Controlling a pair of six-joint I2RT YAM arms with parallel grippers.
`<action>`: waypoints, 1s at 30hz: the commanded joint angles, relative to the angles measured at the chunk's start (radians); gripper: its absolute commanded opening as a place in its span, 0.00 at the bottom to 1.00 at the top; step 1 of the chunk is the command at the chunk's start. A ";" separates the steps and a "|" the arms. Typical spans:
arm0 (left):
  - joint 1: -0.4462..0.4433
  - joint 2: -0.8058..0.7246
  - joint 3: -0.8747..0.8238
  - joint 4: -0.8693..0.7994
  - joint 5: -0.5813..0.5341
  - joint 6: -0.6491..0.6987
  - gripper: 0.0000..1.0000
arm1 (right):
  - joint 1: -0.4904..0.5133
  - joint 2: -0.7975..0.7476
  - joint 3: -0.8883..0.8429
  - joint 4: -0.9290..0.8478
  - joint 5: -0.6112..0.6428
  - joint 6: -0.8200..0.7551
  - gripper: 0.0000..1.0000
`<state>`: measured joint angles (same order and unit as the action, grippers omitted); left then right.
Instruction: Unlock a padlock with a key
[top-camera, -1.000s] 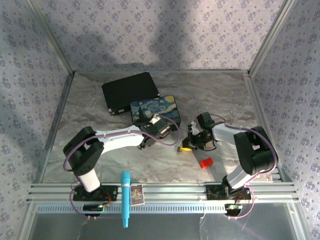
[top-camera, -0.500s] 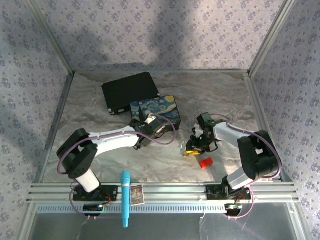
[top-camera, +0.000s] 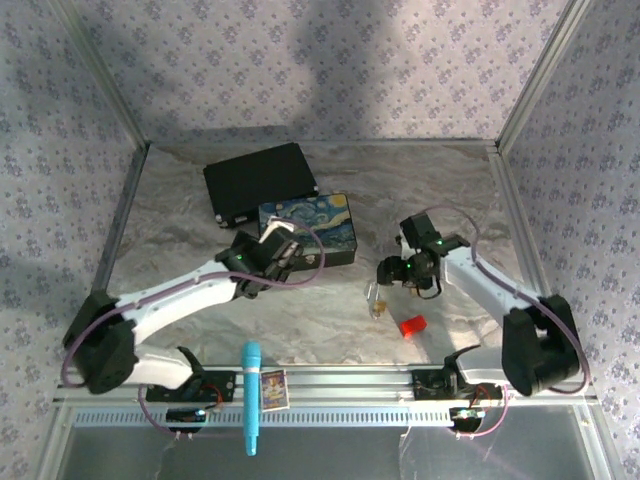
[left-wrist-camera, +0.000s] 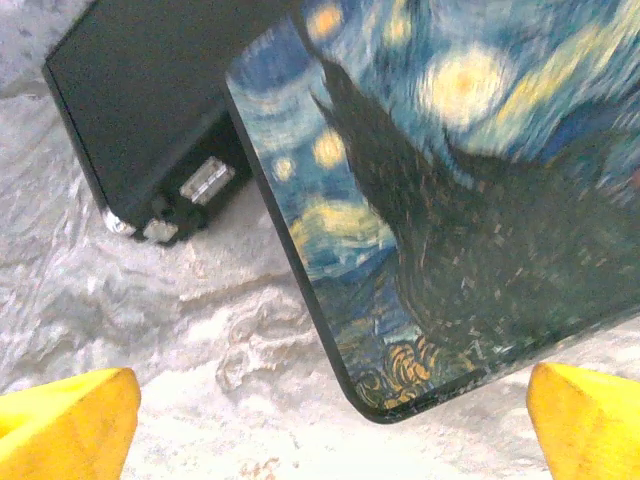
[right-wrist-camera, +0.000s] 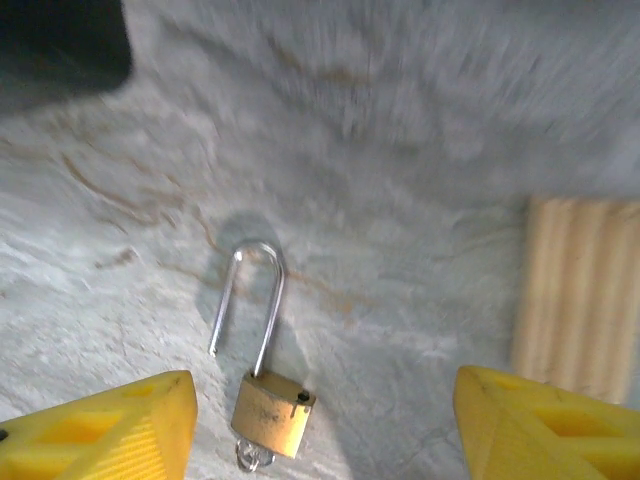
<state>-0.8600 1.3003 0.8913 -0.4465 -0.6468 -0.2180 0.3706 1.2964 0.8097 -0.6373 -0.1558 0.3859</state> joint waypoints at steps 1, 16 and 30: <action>0.020 -0.070 -0.035 0.078 0.070 0.009 1.00 | -0.024 -0.065 0.040 0.031 0.120 -0.012 0.71; 0.424 -0.423 -0.278 0.321 -0.083 -0.107 1.00 | -0.233 -0.240 -0.210 0.626 0.453 -0.191 0.87; 0.854 0.016 -0.506 1.068 0.228 0.032 1.00 | -0.362 0.054 -0.492 1.444 0.406 -0.376 0.91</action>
<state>-0.0555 1.2793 0.3874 0.3847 -0.5720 -0.2050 0.0090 1.3094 0.3347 0.5182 0.2852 0.0780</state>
